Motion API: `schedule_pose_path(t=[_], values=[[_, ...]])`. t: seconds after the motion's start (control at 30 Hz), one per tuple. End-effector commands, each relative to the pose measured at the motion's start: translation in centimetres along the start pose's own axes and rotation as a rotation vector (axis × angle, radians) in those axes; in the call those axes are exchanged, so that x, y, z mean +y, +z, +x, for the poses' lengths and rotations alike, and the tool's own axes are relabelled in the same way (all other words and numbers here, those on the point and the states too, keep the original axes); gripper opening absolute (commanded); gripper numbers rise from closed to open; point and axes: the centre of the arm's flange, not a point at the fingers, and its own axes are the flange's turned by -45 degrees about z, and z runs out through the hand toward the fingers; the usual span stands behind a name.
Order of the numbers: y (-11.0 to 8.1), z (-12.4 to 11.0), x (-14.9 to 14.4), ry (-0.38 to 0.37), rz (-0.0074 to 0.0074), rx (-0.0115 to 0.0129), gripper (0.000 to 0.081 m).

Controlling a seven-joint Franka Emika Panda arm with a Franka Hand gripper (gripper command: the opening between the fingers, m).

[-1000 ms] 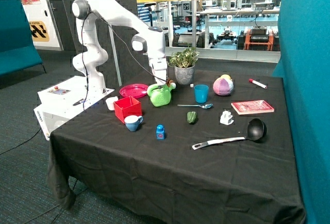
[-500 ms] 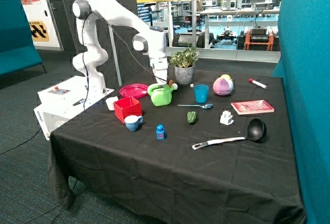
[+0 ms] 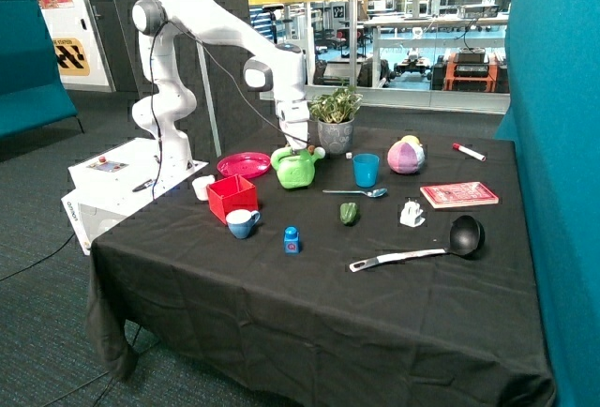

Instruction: Water the pot plant and put the can on the plate

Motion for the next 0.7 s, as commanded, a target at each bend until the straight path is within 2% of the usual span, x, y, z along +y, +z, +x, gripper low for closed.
schedule_pose_path(t=[0.0,0.3,0.53,0.67], values=[[-2.9,1.4,-1.2,-0.071,-0.0037,0.0019,0.0],[-6.3,3.8,-2.1,-0.125,-0.0038,0.0018,0.0],[-7.8,5.1,-3.4,-0.165,-0.0038,0.0017,0.0],[-8.5,5.9,-4.7,-0.223,-0.0039,0.0016,0.0]])
